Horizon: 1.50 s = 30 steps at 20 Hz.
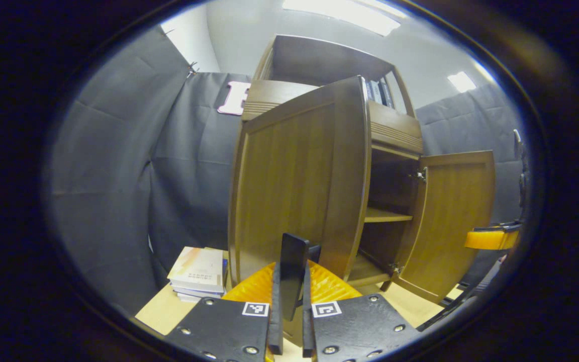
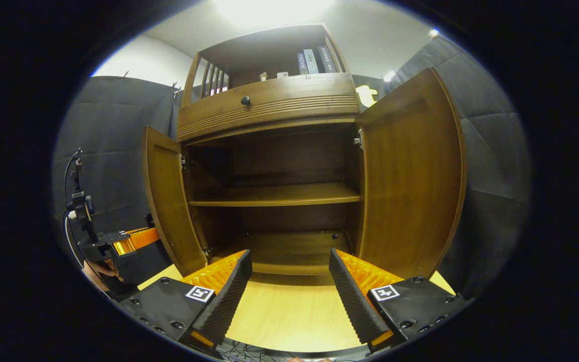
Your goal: Open the right door of the double-door shoe cabinet with the right hand, and open the left door with the left hand.
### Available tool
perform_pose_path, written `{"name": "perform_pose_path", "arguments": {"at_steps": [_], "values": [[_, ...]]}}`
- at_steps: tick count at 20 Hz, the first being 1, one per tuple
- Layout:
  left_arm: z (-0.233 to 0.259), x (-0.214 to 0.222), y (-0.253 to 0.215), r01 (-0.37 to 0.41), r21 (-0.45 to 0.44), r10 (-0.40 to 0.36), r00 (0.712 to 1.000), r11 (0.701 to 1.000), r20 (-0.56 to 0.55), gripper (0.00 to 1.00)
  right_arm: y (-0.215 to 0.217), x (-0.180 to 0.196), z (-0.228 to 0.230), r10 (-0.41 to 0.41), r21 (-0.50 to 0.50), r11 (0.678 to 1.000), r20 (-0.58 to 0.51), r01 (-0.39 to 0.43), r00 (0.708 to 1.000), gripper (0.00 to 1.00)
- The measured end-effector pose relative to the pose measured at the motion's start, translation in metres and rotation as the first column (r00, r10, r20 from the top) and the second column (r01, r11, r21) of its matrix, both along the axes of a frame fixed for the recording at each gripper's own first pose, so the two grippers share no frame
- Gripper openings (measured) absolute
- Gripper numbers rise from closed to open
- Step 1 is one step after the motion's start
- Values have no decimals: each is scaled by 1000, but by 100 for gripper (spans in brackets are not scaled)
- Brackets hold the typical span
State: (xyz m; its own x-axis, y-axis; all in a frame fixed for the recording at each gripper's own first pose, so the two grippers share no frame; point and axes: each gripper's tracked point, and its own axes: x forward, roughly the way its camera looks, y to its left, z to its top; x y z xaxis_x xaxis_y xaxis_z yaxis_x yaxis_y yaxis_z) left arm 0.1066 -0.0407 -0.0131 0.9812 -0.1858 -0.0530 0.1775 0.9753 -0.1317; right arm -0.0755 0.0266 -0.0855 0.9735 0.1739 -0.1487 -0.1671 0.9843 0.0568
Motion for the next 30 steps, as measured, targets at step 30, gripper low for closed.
{"name": "perform_pose_path", "arguments": {"at_steps": [30], "values": [[57,-126,143,-277,114,273,961,954,49,16,-36,17,25,36,-81,996,44,-32,998,93]]}}
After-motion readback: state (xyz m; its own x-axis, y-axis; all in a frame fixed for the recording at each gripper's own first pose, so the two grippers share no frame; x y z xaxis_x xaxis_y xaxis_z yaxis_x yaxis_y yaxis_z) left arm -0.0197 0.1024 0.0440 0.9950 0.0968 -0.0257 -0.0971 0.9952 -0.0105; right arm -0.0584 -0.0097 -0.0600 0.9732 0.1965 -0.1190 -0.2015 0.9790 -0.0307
